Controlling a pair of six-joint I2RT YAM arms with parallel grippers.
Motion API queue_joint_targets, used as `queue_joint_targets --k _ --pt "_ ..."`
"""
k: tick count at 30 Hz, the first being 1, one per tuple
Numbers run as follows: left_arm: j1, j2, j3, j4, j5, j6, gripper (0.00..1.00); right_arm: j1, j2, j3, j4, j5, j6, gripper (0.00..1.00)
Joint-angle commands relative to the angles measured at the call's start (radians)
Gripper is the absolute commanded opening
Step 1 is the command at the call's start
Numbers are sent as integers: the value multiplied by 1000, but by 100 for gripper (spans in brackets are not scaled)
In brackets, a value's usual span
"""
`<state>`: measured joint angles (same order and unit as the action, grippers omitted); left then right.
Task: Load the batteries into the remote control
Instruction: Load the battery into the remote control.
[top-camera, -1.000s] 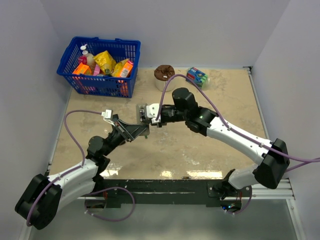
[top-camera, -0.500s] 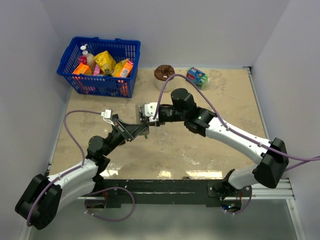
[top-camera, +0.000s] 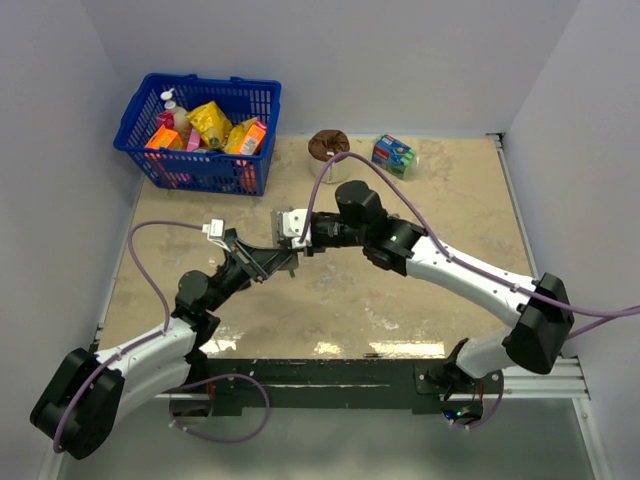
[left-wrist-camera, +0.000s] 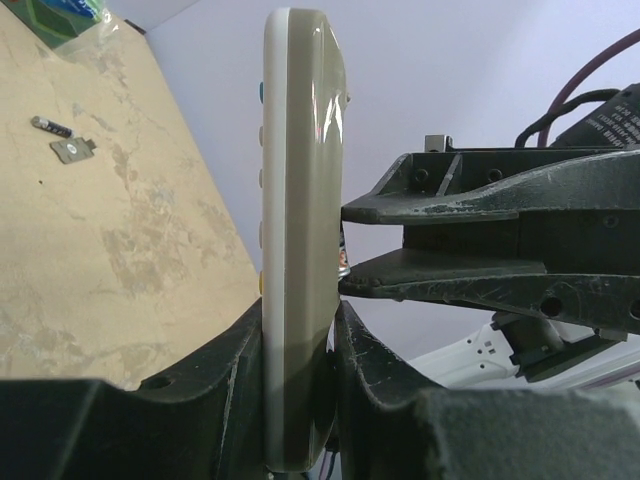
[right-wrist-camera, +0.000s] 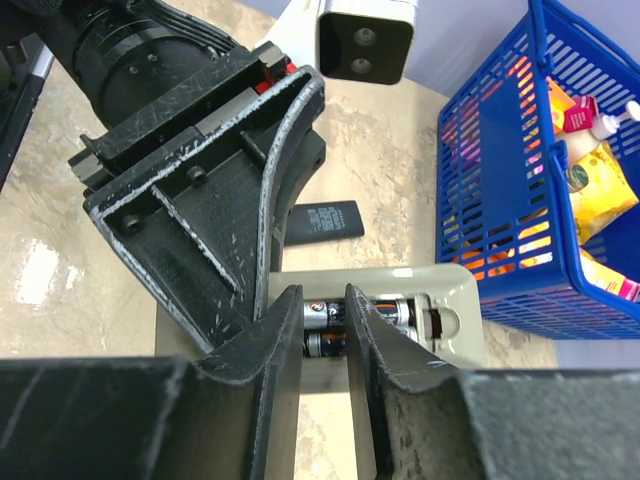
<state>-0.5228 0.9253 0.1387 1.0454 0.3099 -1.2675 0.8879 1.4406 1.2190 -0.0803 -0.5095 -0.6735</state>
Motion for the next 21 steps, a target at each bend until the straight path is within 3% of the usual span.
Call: queue_joint_targets --k 1,9,14,21 --pt "-11 -36 82 133 101 52 0 -3 53 -1 -1 111 -14 23" --pt "-9 -59 87 148 121 63 0 -29 98 -15 45 163 -20 14" --pt "-11 -71 58 241 118 50 0 -118 90 -101 142 5 35 10" --pt "-9 -5 32 438 126 -19 0 -124 132 -111 158 -112 78 9"
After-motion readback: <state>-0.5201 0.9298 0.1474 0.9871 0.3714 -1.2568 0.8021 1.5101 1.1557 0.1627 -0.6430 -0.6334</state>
